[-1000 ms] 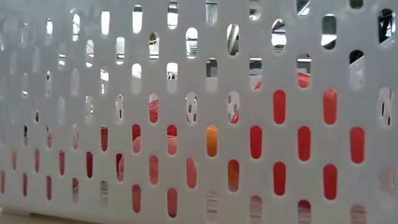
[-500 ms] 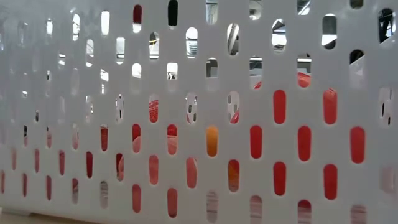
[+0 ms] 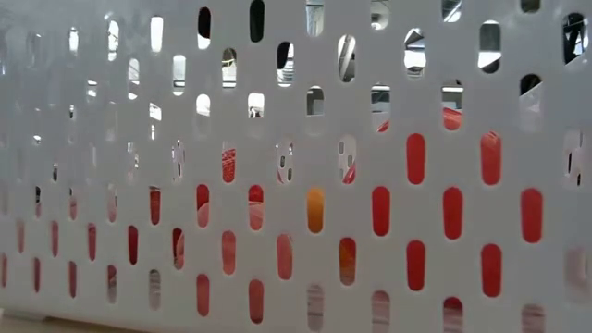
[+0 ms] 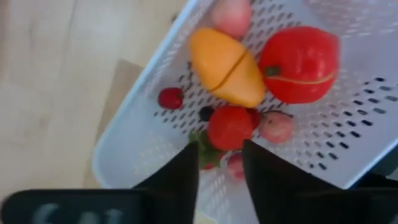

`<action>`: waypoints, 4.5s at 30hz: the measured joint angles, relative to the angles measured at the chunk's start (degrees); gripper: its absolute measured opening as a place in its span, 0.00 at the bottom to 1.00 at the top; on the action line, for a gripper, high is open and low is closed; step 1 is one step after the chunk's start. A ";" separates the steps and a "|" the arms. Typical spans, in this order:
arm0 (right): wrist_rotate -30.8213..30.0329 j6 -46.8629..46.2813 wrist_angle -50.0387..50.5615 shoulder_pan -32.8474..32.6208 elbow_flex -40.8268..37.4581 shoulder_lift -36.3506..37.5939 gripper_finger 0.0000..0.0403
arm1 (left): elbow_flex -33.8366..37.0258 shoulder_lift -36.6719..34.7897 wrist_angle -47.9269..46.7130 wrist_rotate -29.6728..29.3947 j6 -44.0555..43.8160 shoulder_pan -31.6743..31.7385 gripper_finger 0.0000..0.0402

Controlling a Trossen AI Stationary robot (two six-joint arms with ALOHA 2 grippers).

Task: Pick and placing Produce into tupperware
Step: Put the peach into the white bin

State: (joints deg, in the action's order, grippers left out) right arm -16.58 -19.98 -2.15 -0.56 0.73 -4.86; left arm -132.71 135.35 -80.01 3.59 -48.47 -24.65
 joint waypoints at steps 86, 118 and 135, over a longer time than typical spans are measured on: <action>0.02 0.00 0.00 0.01 0.00 0.00 0.93 | 80.04 -44.32 35.99 1.37 -88.56 -17.30 0.98; 0.01 0.00 -0.02 0.02 0.00 0.00 0.93 | 86.76 -44.26 46.01 5.25 -88.85 -17.33 0.51; 0.02 0.01 -0.02 0.01 -0.01 0.00 0.93 | 86.69 -48.36 46.08 5.71 -81.50 -14.20 0.33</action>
State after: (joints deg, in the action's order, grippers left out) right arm -16.56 -19.97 -2.17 -0.54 0.73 -4.86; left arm -46.02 86.99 -33.93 9.30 -129.96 -38.85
